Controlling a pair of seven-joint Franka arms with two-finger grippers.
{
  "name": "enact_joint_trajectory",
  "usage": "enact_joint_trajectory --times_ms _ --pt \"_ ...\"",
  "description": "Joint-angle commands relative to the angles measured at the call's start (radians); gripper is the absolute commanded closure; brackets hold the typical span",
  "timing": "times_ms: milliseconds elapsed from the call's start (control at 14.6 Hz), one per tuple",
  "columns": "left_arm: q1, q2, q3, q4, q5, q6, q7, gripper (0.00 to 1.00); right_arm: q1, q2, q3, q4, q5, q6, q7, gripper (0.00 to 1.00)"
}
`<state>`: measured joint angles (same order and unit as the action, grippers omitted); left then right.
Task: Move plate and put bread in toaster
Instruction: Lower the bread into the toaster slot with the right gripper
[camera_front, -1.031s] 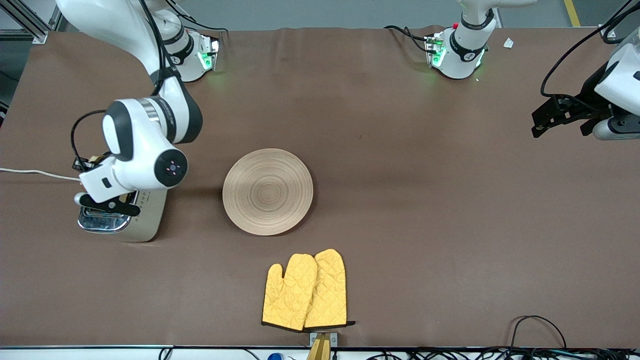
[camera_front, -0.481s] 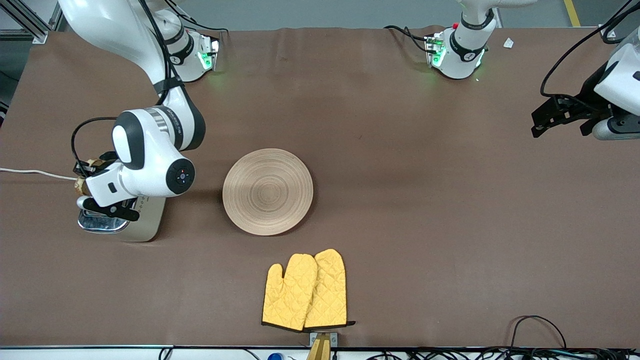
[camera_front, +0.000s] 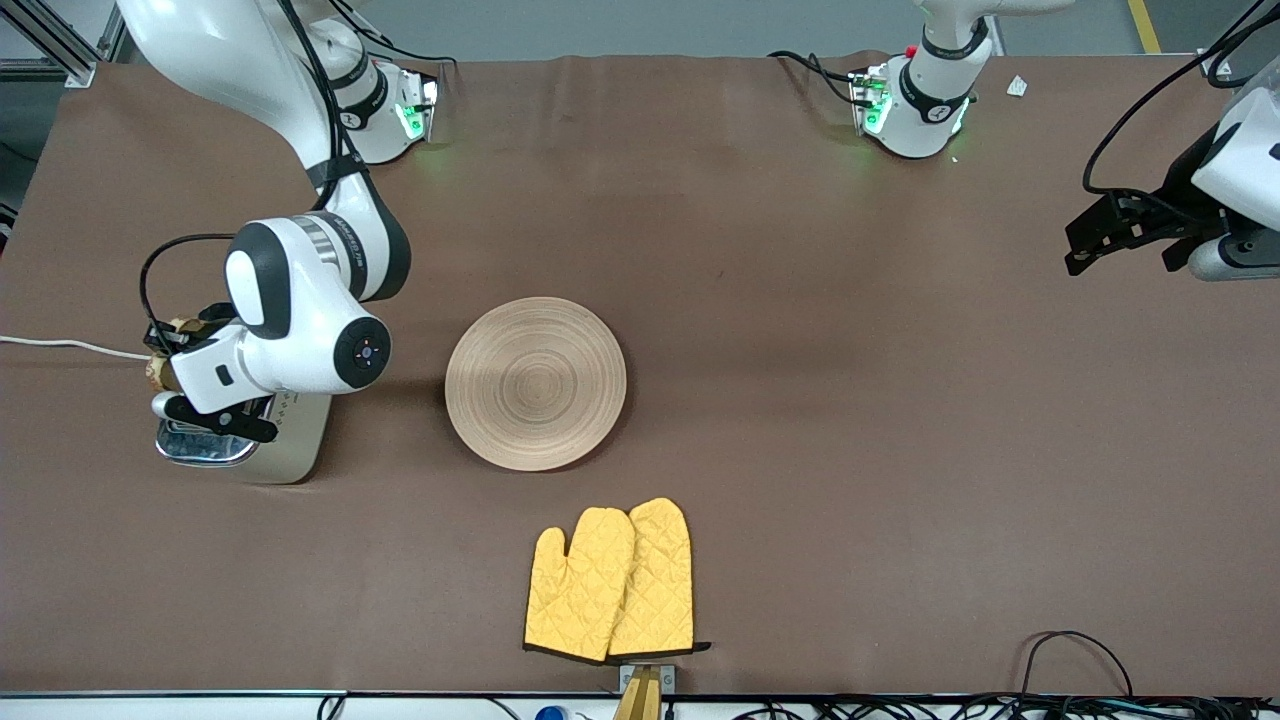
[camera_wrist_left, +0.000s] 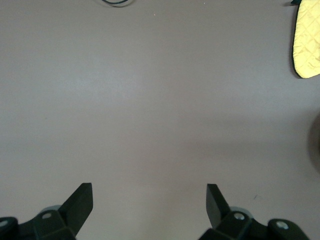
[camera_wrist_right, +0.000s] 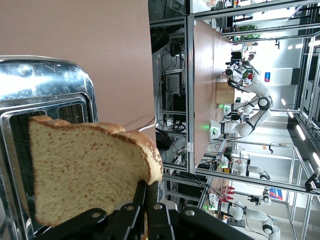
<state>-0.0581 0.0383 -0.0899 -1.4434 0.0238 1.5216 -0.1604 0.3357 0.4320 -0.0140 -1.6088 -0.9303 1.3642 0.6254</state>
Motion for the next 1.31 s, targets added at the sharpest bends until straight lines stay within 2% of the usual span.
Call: enact_joint_trajectory --times_ms 0,137,412,756,824,893,962,1031,1168,1237 --pt "0.001 -0.014 0.001 -0.002 0.007 -0.02 -0.01 0.0 0.002 0.01 0.011 -0.003 -0.03 -0.013 0.024 1.0" --pt "0.001 -0.024 -0.001 -0.024 0.005 -0.012 -0.059 0.0 0.017 0.028 0.011 -0.009 -0.03 -0.013 0.033 1.0" --pt "0.003 -0.109 -0.001 -0.156 0.007 0.083 -0.093 0.0 0.023 0.054 0.011 -0.022 -0.031 -0.001 0.08 1.0" --pt "0.003 -0.098 0.004 -0.134 0.005 0.077 -0.039 0.0 0.012 0.082 0.009 -0.022 -0.035 0.038 0.094 0.97" --pt "0.004 -0.098 0.005 -0.133 0.005 0.077 -0.031 0.0 0.014 0.086 0.011 -0.022 -0.035 0.038 0.096 0.91" --pt "0.004 -0.098 0.007 -0.133 0.005 0.075 -0.028 0.0 0.016 0.093 0.009 -0.02 -0.033 0.036 0.096 0.78" --pt "0.004 -0.1 0.009 -0.132 0.005 0.075 -0.028 0.0 0.017 0.097 0.009 -0.02 -0.035 0.036 0.096 0.53" --pt "0.004 -0.1 0.009 -0.132 0.005 0.074 -0.028 0.0 0.016 0.097 0.009 -0.02 -0.035 0.038 0.096 0.34" --pt "0.004 -0.098 0.009 -0.133 0.005 0.072 -0.027 0.0 0.019 0.097 0.011 -0.019 -0.035 0.047 0.096 0.15" --pt "0.004 -0.098 0.009 -0.132 0.005 0.066 -0.027 0.0 0.019 0.097 0.011 -0.016 -0.032 0.047 0.102 0.09"
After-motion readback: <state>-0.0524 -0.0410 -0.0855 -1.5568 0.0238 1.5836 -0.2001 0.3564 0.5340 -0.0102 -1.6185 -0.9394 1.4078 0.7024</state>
